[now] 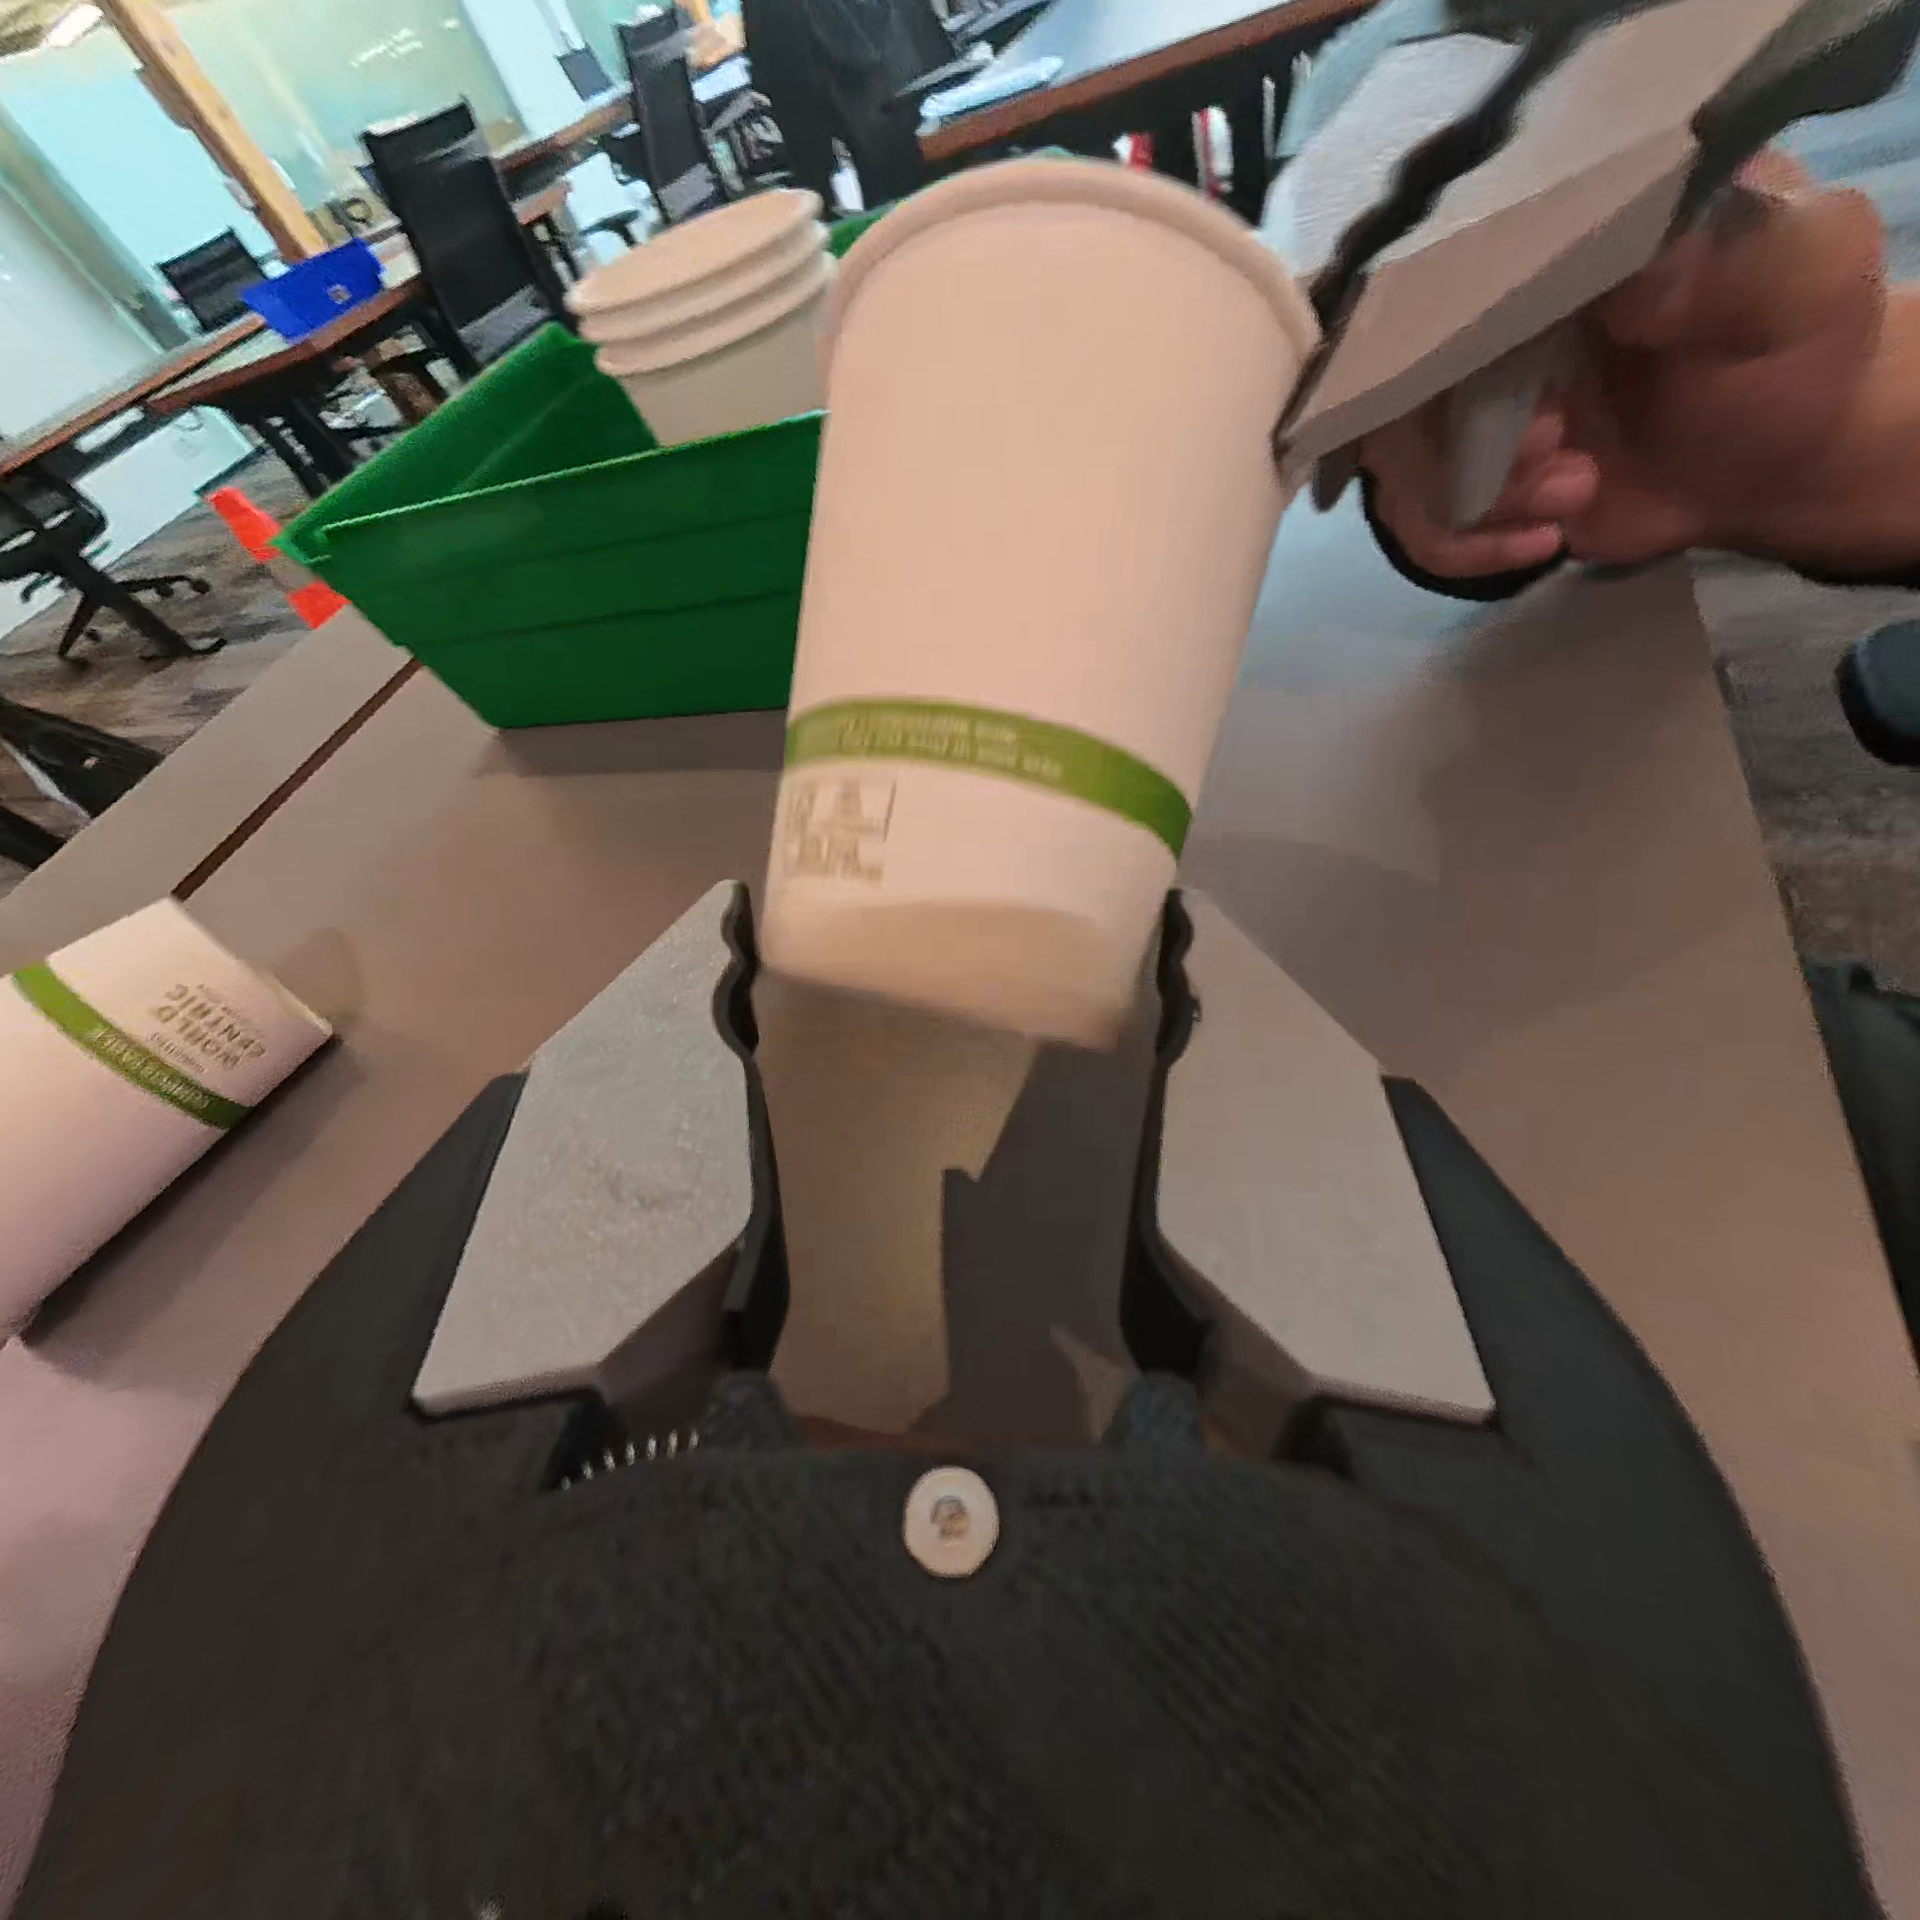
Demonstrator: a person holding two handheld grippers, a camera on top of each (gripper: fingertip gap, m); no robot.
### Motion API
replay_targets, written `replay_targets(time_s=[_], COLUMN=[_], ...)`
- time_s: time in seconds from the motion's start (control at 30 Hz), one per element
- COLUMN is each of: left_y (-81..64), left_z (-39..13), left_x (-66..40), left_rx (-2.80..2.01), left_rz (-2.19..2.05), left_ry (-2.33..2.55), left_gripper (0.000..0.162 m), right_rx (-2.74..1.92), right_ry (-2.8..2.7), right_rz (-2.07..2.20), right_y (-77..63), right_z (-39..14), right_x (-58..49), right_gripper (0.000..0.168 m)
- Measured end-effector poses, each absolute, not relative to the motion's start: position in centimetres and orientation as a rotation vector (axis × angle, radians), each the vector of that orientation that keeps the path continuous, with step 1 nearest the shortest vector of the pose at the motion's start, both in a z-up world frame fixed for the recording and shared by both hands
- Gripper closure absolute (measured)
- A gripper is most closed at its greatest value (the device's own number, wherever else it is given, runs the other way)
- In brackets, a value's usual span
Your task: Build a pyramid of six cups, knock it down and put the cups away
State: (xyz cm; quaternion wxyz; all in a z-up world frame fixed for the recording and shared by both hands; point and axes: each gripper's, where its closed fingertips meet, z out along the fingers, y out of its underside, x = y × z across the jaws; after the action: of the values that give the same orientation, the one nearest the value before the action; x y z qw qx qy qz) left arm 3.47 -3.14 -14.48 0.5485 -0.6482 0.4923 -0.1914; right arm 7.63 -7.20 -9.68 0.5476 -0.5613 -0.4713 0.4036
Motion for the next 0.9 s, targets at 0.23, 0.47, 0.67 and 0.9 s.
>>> replay_targets(time_s=[0.23,0.47,0.67,0.9], left_y=[4.3,7.2,7.2,6.8], left_z=[-14.7,-15.0,-14.5,-13.2], left_x=[-5.1,-14.6,-17.8,-22.3], left_rx=[-1.815,-1.937,-1.906,-1.798], left_rz=[-0.196,-0.122,-0.288,-0.202], left_ry=[0.665,0.198,0.001,-0.21], left_gripper=[0.121,0.128,0.162,0.162], right_rx=[-1.368,-1.716,-1.98,-2.149], right_ry=[-0.814,-0.754,-0.877,-1.025], right_rz=[0.548,0.243,-0.027,-0.129], right_y=[-1.4,8.8,12.3,13.4], right_z=[-2.7,1.3,0.0,-3.7], right_x=[13.5,18.6,20.3,18.8], right_gripper=[0.168,0.168,0.168,0.166])
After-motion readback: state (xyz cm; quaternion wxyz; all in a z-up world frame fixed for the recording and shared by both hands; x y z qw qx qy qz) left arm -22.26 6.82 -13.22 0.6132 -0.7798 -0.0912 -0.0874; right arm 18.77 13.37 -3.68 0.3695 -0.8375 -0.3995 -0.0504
